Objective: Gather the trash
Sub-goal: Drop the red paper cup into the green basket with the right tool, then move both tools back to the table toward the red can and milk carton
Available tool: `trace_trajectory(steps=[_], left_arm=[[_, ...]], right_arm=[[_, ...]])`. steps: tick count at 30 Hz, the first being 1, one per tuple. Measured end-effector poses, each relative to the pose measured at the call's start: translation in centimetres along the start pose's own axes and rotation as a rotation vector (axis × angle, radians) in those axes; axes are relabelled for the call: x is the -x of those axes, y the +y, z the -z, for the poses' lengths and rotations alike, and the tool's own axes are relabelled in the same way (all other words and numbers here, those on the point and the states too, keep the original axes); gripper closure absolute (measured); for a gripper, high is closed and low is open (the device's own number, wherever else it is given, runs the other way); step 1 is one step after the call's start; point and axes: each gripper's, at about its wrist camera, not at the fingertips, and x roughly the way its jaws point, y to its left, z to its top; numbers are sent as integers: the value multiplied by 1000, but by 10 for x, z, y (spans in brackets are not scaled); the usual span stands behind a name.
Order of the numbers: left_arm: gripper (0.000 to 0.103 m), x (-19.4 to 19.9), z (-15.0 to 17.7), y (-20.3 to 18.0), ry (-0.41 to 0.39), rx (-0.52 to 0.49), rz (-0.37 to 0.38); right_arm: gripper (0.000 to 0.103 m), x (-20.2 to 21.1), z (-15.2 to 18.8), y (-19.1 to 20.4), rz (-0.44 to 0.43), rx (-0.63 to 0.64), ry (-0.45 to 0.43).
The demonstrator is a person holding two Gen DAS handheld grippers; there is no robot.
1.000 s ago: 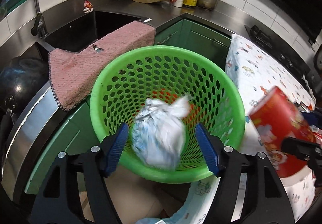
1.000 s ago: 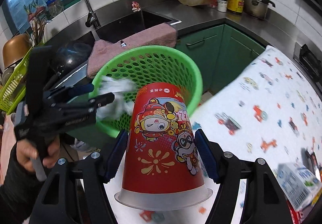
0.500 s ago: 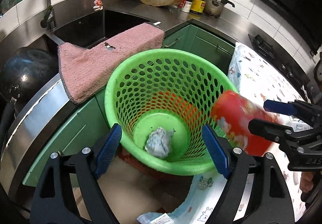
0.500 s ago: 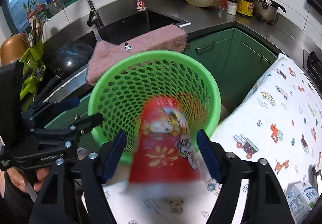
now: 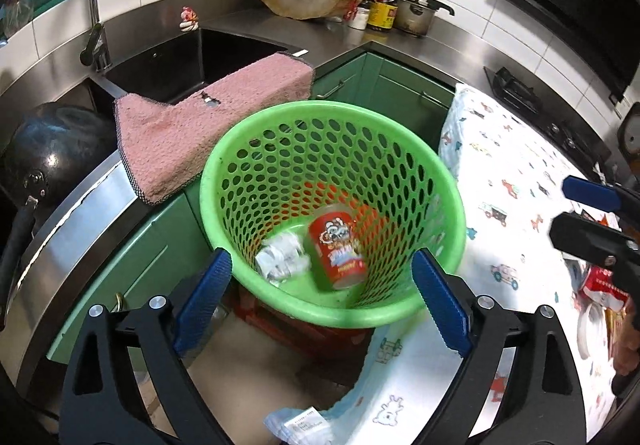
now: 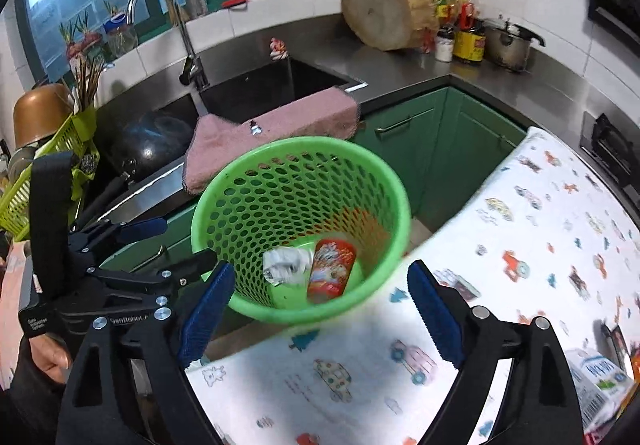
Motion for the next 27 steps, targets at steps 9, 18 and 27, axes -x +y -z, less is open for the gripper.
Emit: trace_trajectory(steps=[9, 18, 27], left_arm=[[10, 13, 7, -34, -9, -50, 27], [10, 20, 15, -81, -11, -110, 75], [10, 25, 29, -120, 3, -145, 116]], right_arm=[[15, 60, 44, -52, 128, -44, -17], [15, 117, 101, -113, 240, -121, 9], [15, 130, 140, -160, 310, -117, 123]])
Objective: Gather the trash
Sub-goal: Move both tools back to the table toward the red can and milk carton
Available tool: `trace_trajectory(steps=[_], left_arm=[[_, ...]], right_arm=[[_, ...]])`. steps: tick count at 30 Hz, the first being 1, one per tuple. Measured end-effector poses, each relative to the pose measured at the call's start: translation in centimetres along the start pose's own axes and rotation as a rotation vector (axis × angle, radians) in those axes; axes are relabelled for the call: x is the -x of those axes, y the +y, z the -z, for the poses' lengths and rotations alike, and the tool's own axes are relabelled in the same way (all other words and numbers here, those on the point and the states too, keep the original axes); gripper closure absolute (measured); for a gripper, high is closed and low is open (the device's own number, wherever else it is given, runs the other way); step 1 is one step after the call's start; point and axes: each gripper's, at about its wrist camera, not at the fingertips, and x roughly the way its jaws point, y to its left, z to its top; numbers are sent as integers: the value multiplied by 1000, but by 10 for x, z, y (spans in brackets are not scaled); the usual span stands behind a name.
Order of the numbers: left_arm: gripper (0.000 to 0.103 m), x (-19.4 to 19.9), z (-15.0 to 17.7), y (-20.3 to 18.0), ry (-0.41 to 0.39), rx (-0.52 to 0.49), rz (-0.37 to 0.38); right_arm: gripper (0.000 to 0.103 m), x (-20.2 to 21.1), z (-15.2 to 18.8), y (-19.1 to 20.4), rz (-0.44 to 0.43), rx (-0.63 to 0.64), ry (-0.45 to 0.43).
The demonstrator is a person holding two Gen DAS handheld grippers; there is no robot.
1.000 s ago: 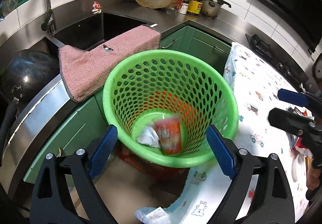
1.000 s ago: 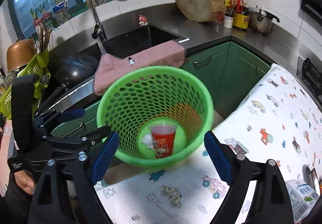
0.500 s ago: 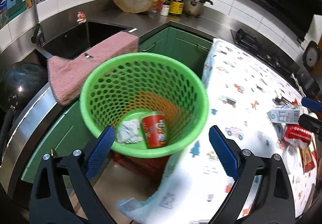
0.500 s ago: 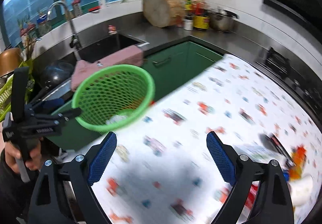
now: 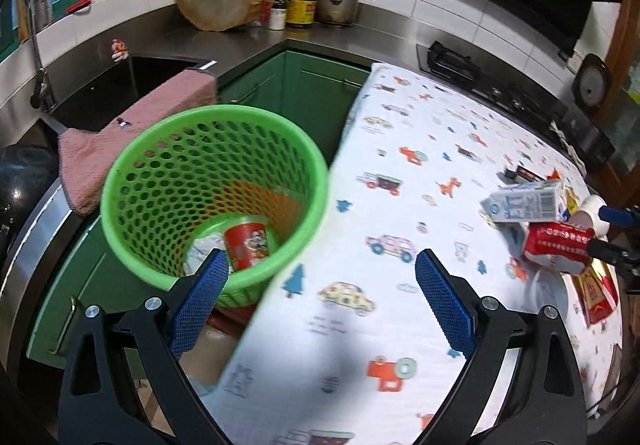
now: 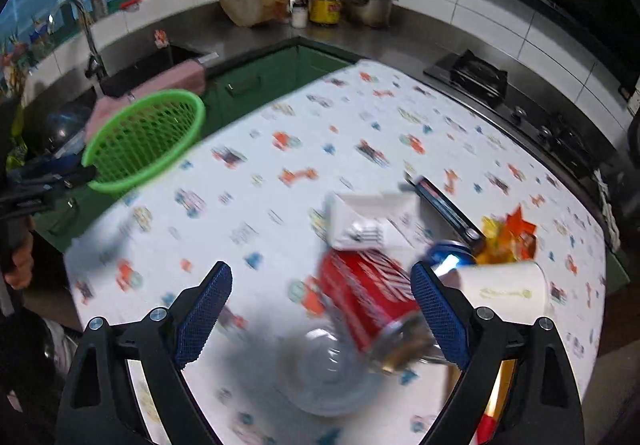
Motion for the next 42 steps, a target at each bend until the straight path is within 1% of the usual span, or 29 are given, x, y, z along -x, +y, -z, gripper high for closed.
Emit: trace_trajectory(steps=[6, 20, 22, 25, 26, 27, 34, 40, 42], left_arm=[[10, -10, 2, -17, 29, -15, 7], [10, -25, -8, -36, 54, -20, 18], [10, -28, -9, -38, 60, -19, 18], [10, -30, -12, -42, 65, -18, 21], [10, -30, -13, -44, 65, -19, 23], [10, -30, -14, -46, 65, -21, 26], [10, -27, -22, -69, 61, -44, 57], [10, -23, -31, -100, 61, -70, 83], [10, -22, -34, -113, 71, -77, 102]], right_arm=[[15, -19, 1, -10, 0, 56, 61], [16, -65, -2, -10, 17, 170, 176], [20, -68, 0, -9, 18, 176, 187], [30, -72, 6, -10, 21, 185, 204], [37, -73, 7, -11, 21, 183, 212], [37, -73, 9, -12, 18, 177, 215], [37, -57, 18, -15, -2, 142, 166], [37, -36, 33, -17, -10, 125, 136], [37, -29, 39, -18, -10, 122, 129]])
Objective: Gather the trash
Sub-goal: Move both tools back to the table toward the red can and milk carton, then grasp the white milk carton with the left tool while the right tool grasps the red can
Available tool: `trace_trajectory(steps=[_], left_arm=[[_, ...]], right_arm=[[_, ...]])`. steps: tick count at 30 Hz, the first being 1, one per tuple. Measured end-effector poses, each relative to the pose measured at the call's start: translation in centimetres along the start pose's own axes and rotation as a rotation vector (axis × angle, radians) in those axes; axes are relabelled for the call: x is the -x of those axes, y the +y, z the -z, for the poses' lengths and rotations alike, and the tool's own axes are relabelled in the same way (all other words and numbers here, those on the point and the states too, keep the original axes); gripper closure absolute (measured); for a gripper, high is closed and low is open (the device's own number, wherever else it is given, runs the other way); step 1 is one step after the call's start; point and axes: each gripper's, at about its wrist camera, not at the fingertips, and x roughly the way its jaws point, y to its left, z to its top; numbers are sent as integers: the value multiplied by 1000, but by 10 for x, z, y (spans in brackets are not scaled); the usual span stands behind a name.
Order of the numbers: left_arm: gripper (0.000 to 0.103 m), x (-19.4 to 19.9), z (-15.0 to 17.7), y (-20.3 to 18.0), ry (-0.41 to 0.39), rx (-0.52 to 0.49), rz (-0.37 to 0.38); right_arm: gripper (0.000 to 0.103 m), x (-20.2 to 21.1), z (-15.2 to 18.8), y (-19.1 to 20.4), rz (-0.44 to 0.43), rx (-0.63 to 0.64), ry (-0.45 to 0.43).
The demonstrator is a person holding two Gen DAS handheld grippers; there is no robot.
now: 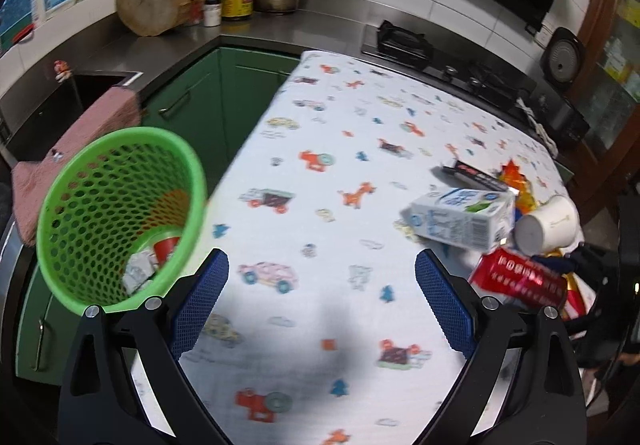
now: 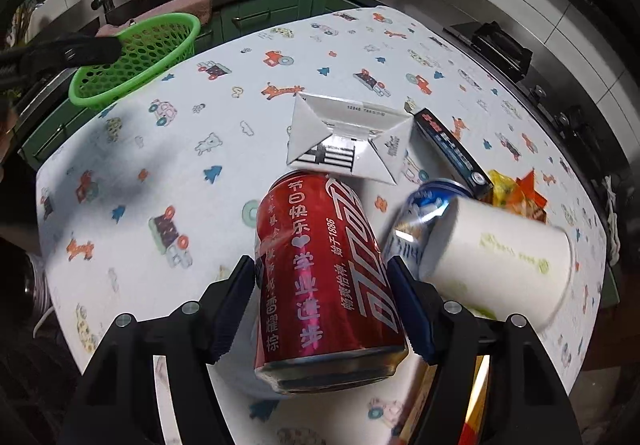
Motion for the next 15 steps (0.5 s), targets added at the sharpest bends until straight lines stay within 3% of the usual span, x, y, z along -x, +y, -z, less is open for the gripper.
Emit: trace_trajectory(steps=[7, 15], left_arm=[[10, -14, -6, -45, 46, -35, 18], [10, -59, -6, -102, 154, -30, 22]], right_arm=[[37, 26, 38, -4, -12, -25, -19], [37, 42, 69, -15, -22, -77, -42]])
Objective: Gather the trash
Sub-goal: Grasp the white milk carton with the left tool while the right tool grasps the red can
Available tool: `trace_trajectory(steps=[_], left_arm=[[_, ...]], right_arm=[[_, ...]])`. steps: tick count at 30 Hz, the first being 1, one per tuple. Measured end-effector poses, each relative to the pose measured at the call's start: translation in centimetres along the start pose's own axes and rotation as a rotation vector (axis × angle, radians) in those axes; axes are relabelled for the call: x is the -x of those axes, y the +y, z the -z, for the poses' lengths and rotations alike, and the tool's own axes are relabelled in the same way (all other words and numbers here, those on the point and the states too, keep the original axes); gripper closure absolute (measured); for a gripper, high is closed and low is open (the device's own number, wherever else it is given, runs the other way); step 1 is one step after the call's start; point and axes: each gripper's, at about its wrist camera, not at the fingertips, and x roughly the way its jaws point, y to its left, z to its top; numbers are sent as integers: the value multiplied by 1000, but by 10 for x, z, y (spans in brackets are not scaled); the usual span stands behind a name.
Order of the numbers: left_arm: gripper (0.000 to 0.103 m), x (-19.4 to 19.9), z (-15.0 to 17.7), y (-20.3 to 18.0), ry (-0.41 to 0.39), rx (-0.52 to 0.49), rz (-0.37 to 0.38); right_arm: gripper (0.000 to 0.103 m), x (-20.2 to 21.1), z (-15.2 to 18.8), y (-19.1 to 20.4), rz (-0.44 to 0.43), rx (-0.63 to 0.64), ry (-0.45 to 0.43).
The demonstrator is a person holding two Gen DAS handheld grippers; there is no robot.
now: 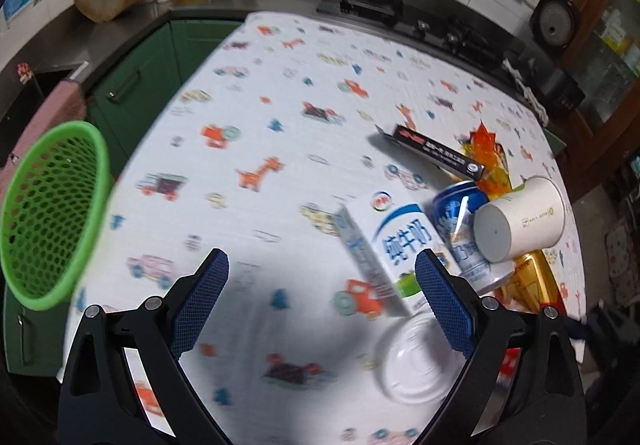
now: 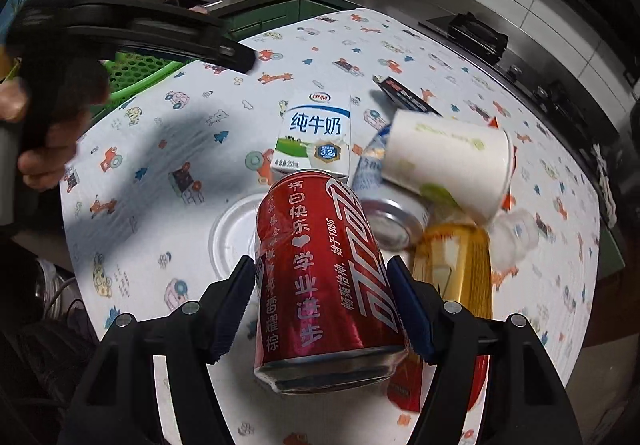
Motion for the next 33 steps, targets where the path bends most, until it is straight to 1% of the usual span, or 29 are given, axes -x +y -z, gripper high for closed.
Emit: trace_trajectory(steps=[7, 13, 17, 21, 22, 23, 25, 30, 33], left_arm=[[10, -42, -7, -28, 72, 63, -28], [10, -71, -14, -41, 128, 116, -19], [10, -85, -15, -47, 147, 122, -52], [11, -93, -14, -49, 162, 126, -66], [14, -95, -14, -50, 161, 125, -65], [20, -95, -14, -50, 161, 124, -58], [28, -95, -14, -50, 164, 124, -39], [30, -88, -13, -47, 140, 100, -52], [31, -80, -12, -40, 124, 99, -45]], right_arm=[[37, -3, 15, -9, -14, -10, -3], [37, -8, 20, -16, -20, -13, -2], [37, -9, 21, -17, -22, -11, -9], [37, -9, 21, -18, -22, -4, -11], [37, -9, 22, -18, -22, -5, -12], [37, -8, 22, -16, -23, -5, -14], [37, -8, 22, -15, -20, -5, -14], [37, -5, 20, -11, -14, -1, -21], [37, -2, 19, -8, -11, 3, -25]])
